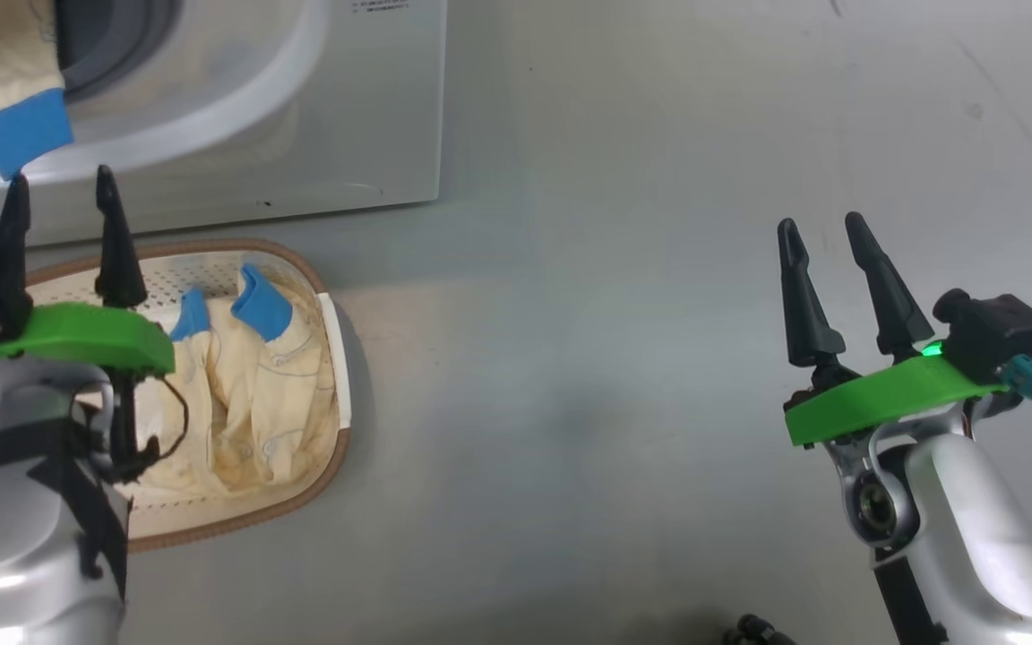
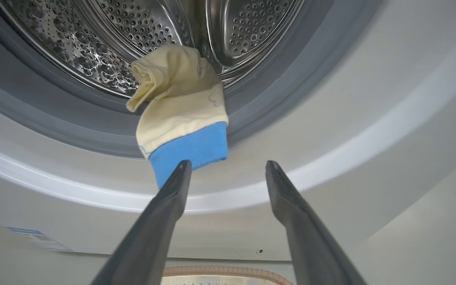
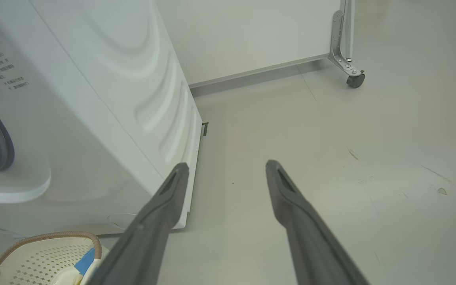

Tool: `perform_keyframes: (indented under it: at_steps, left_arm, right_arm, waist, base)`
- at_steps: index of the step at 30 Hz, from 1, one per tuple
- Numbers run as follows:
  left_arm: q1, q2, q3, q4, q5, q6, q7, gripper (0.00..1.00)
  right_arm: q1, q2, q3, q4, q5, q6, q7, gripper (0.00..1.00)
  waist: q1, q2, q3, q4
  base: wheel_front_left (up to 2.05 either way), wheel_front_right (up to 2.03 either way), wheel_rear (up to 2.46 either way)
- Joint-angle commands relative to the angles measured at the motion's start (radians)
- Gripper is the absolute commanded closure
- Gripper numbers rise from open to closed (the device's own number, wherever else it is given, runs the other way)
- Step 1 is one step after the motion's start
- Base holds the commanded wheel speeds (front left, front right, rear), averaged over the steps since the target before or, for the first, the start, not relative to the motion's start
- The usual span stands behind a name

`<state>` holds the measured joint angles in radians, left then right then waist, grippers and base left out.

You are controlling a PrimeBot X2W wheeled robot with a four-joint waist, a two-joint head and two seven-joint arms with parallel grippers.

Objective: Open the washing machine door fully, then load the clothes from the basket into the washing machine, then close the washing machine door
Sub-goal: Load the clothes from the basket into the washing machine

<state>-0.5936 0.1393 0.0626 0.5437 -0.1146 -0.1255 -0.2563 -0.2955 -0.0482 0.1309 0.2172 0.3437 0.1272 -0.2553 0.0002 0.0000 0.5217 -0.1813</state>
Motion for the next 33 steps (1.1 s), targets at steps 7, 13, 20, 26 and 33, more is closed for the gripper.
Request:
perform_keyframes:
  at_steps: [7,13,20,26,33]
  left_arm:
    - [-0.160,0.092,0.039,0.127,0.009,0.025,-0.005,0.00]
    - [-0.238,0.125,0.041,0.229,0.013,0.043,-0.005,0.00]
    - [-0.280,0.130,0.032,0.278,0.013,0.042,-0.005,0.54]
    - [-0.286,0.120,0.036,0.262,0.003,0.040,-0.005,1.00]
    - [-0.259,0.123,0.076,0.149,-0.018,0.047,-0.005,1.00]
  right_arm:
    - [-0.024,-0.002,0.037,-0.029,0.022,0.003,-0.006,0.00]
    - [-0.031,-0.002,0.042,-0.028,0.034,0.003,-0.006,0.00]
    - [-0.033,-0.002,0.041,-0.029,0.037,0.003,-0.006,0.00]
    - [-0.033,-0.002,0.038,-0.028,0.032,0.003,-0.006,0.00]
    - [-0.034,-0.002,0.038,-0.027,0.028,0.003,-0.006,0.00]
  waist:
    - [-0.0002,0.0000,0.040,-0.033]
    - [-0.0002,0.0000,0.053,-0.053]
    - [-0.0002,0.0000,0.060,-0.058]
    - [-0.0002,0.0000,0.060,-0.049]
    - [-0.0002,0.0000,0.061,-0.034]
  base:
    - [0.00,0.00,0.00]
    - [0.00,0.00,0.00]
    - [0.00,0.00,0.00]
    - [0.00,0.00,0.00]
    - [0.00,0.00,0.00]
